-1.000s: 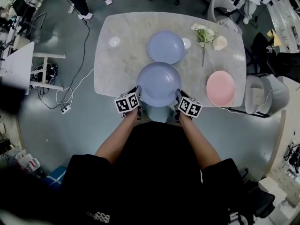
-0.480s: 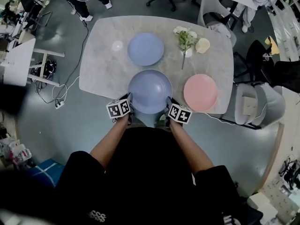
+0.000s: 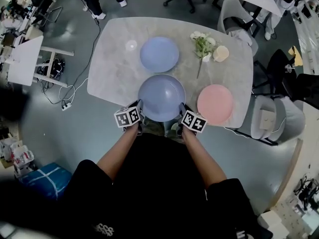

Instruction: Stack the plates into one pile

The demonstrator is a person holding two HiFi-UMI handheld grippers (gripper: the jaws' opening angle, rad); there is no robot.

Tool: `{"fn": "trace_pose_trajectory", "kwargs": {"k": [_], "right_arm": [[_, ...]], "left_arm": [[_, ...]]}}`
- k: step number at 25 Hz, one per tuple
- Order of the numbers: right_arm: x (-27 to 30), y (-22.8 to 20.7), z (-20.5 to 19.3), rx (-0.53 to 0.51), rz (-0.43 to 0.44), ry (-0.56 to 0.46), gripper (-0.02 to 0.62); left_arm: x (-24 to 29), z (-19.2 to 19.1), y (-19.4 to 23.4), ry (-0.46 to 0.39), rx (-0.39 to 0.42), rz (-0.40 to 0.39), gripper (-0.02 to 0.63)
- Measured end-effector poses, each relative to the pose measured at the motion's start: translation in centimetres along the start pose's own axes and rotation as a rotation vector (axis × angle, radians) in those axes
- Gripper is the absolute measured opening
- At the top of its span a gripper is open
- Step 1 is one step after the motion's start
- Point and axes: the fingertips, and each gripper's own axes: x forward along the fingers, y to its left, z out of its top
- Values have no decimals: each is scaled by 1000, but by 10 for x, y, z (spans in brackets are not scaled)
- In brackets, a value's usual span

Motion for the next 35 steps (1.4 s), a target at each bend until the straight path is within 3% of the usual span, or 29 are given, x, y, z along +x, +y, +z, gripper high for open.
{"fn": "trace_pose_trajectory", "kwargs": {"k": [10,23,35], "right_arm": [[46,18,31,11,-59,5,29],[129,29,114,23,-146,-34,28],[194,8,153,54,-218,-12,28]], "left_arm": [[37,53,22,32,19,-34,31],[124,154,37,59,46,-80,31],[206,185,52,136,121,-82,34]]}}
